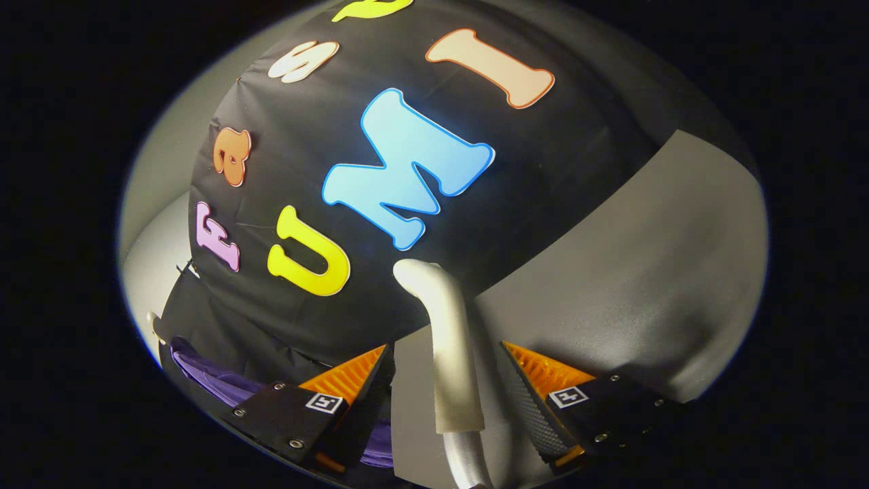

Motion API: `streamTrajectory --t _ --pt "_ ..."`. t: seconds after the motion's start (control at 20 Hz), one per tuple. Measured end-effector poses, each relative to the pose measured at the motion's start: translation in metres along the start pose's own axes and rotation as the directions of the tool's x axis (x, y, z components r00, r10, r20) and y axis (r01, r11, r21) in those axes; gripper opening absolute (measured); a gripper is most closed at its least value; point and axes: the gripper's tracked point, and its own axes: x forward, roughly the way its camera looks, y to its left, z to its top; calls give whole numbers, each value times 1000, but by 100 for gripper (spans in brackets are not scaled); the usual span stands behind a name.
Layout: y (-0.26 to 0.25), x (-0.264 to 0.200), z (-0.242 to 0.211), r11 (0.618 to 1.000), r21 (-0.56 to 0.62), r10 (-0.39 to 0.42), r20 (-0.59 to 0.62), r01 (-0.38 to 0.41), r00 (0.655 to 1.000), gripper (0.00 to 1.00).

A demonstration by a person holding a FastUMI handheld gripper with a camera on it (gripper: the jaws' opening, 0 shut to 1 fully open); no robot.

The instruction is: Iron the clothes twice with a garment steamer, once on the left side and once on the right side.

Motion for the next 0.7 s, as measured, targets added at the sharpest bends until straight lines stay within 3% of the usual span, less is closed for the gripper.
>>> streamTrajectory --t 0.35,0.45,0.7 --pt "0 27 -27 1000 23 17 -115 -15 993 88" --pt "5 30 -25 998 60 39 -120 -32 992 81" --pt "8 39 -38 993 112 57 -182 -37 982 51"
